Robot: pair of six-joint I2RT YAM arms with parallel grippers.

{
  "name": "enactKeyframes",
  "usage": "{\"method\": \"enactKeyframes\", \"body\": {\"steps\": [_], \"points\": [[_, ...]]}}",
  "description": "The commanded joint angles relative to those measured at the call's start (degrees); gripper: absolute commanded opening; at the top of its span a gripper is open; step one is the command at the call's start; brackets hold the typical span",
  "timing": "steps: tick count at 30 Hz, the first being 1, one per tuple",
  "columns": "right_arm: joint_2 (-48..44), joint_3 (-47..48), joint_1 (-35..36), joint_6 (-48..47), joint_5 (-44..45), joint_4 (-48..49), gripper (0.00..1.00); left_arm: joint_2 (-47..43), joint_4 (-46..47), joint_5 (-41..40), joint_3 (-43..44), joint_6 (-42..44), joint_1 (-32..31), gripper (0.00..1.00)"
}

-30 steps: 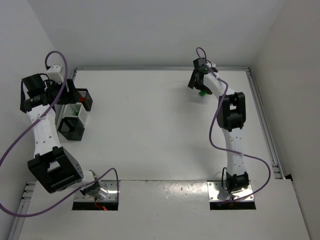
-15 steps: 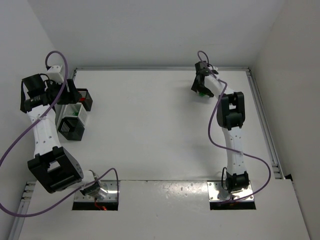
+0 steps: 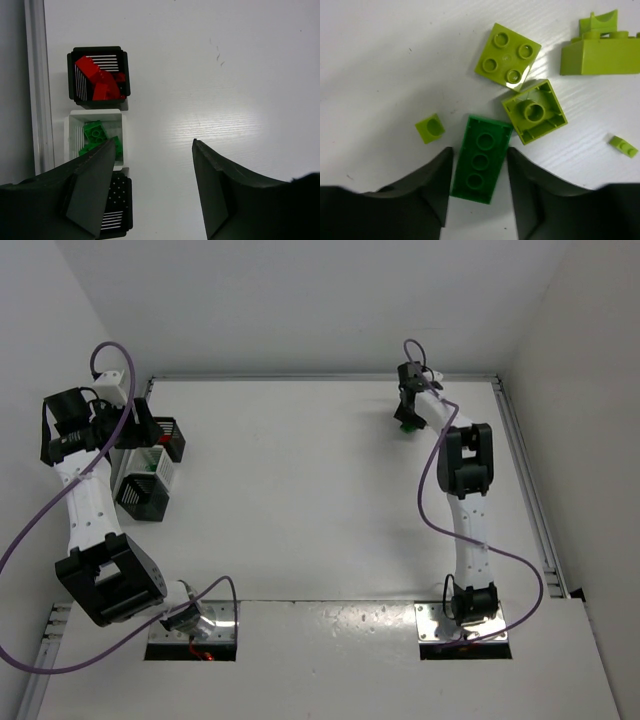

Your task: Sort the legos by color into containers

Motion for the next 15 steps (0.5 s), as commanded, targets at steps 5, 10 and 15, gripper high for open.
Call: {"method": "enactKeyframes", "body": {"steps": [5, 10, 15], "points": [[-3.24, -9.19, -1.64, -2.58, -5.73, -0.75, 0.19, -1.89, 1.83, 2.86, -0.54, -0.82, -0.25, 0.68], [-13.42, -22.71, -1.64, -8.8, -17.05, 4.26, 0.0, -4.95, 0.6, 7.33, -1.68, 0.94, -0.25, 0.68], [-31.18, -39.42, 1.25, -20.85, -38.72, 16.04, 0.0, -6.55, -2.99, 17.52, -5.46, 2.17, -1.3, 0.68]]}}
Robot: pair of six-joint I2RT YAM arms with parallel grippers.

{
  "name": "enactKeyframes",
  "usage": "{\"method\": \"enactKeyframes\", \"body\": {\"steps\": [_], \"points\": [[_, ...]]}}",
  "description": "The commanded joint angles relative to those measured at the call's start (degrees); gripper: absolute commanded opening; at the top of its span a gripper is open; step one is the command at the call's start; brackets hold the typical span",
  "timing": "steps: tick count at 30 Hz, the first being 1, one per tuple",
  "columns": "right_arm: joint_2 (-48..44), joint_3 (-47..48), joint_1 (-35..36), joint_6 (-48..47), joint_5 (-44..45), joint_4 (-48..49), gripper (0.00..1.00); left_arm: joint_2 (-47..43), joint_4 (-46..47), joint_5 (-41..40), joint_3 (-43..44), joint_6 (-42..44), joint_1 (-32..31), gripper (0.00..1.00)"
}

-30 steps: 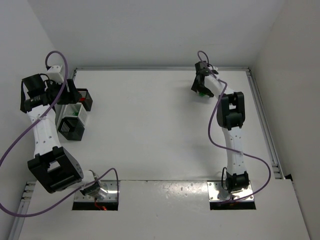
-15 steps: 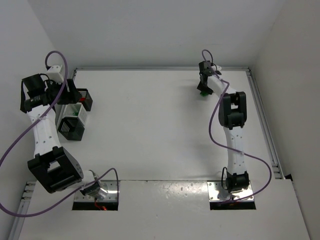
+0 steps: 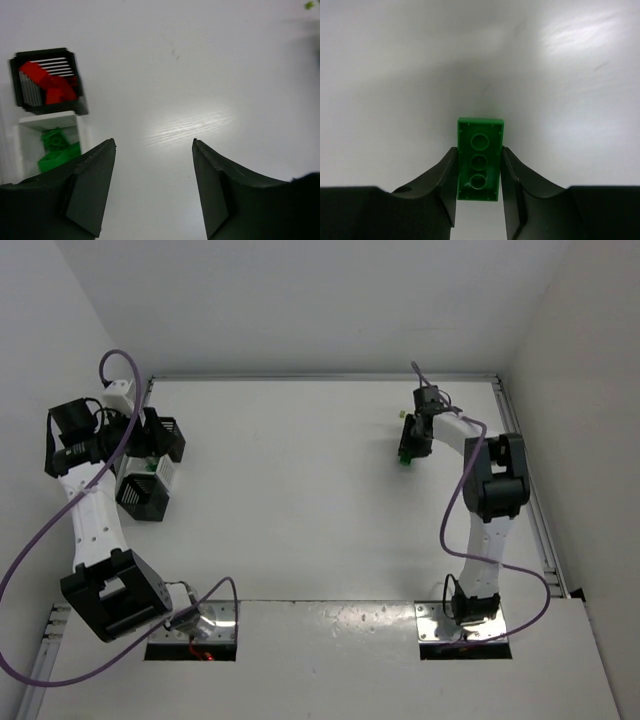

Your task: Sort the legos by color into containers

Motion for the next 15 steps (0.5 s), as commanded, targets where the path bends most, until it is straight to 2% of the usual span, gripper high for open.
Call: {"method": "enactKeyframes", "body": {"steps": [1, 2, 4, 9, 12, 15], "points": [[-10.65, -5.75, 2.98, -11.87, -23.38, 5.82, 0.0, -2.04, -3.11, 9.67, -1.22, 1.23, -1.59, 0.68], [-11.44, -5.76, 4.9, -18.34, -26.65, 4.77, 0.0, -2.04, -3.73, 10.81, -1.74, 1.23, -2.12, 0.68], [-13.37, -5.76, 7.2, -24.43, -30.27, 0.64, 0.0, -1.43, -4.43, 14.49, -3.85, -0.7, -3.87, 0.68], [-16.37, -6.99, 13.09, -28.59, -36.69, -0.25, 0.0, -0.2, -4.43, 21.97, -11.85, -5.26, -12.48, 0.67], [-17.96, -6.99, 16.85, -28.6, -40.65, 1.85, 0.0, -0.2, -0.93, 24.35, -15.62, -9.74, -18.53, 0.66], [-19.97, -7.61, 20.9, -28.08, -42.5, 5.36, 0.0, -1.6, 7.84, 24.88, -20.01, -22.62, -23.54, 0.66]]}}
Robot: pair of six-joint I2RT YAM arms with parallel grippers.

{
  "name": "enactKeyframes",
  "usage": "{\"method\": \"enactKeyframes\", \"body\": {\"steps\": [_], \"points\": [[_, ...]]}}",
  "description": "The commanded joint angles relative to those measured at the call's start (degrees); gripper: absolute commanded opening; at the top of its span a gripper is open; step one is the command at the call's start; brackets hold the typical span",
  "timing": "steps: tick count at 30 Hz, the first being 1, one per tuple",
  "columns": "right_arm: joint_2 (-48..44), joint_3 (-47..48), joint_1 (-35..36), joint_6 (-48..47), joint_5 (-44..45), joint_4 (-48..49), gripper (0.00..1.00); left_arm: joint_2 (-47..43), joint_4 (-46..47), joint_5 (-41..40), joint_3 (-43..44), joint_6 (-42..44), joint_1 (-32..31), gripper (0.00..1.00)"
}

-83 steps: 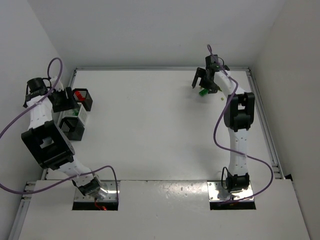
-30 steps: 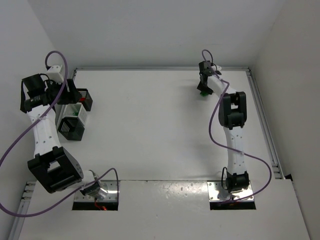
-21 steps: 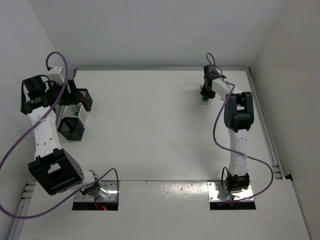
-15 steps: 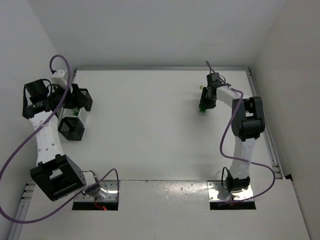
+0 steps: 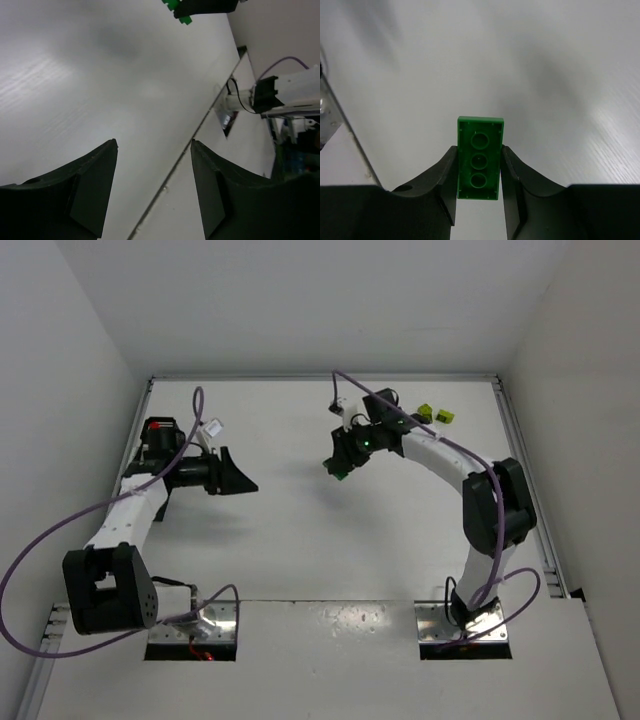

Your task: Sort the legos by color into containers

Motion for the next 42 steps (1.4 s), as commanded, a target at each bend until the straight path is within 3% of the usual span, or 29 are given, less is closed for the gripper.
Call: {"method": "enactKeyframes", "body": {"steps": [1, 4, 11, 21, 25, 30, 34, 35, 36, 37, 38, 41, 42], "points": [[-4.22, -0.53, 3.89, -2.3, -5.85, 5.26, 0.0, -1.93, 10.68, 4.88, -3.31, -14.31, -4.55, 0.66], [-4.22, 1.4, 7.75, -3.17, -6.38, 5.27, 0.0, -1.76, 17.72, 4.88, -4.63, -20.22, -9.03, 0.67], [-6.24, 2.11, 16.01, -6.08, -3.22, 4.57, 0.0, 2.81, 18.87, 3.74, -2.0, -22.43, -12.29, 0.68], [-5.01, 7.46, 22.26, -8.18, 2.14, 1.32, 0.0, 5.89, 19.4, 2.6, -1.38, -22.95, -15.28, 0.64], [-3.88, 9.14, 23.41, -8.72, 4.52, 0.79, 0.0, 5.89, 19.4, 2.6, -2.52, -22.95, -15.81, 0.53], [-3.87, 9.67, 24.81, -9.25, 5.57, 0.26, 0.0, 5.36, 19.93, 2.6, -3.05, -22.43, -15.2, 0.28], [-4.39, 8.53, 25.95, -9.77, 13.89, 0.87, 0.03, 4.84, 20.46, 5.48, -3.05, -22.43, -13.88, 0.04], [-4.4, 8.53, 25.96, -9.77, 13.93, 0.88, 0.03, 4.84, 20.46, 6.02, -3.05, -22.43, -13.0, 0.04], [-4.4, 7.74, 25.96, -9.77, 17.76, 1.57, 0.13, 4.14, 20.46, 6.55, -3.05, -22.43, -12.47, 0.0], [-5.01, 7.04, 25.96, -9.77, 19.53, 2.1, 0.17, 3.61, 20.46, 6.55, -3.66, -22.43, -10.9, 0.0], [-5.01, 7.03, 25.96, -9.16, 22.34, 2.11, 0.35, 3.08, 20.46, 7.34, -3.67, -22.43, -9.93, 0.0], [-7.47, 5.63, 24.47, -9.16, 25.6, 2.11, 0.74, 0.8, 16.96, 7.34, -3.67, -20.06, -5.27, 0.0], [-8.08, 5.63, 23.94, -9.16, 26.57, 1.58, 0.78, -0.69, 16.16, 7.34, -3.67, -19.53, -3.78, 0.0]]}}
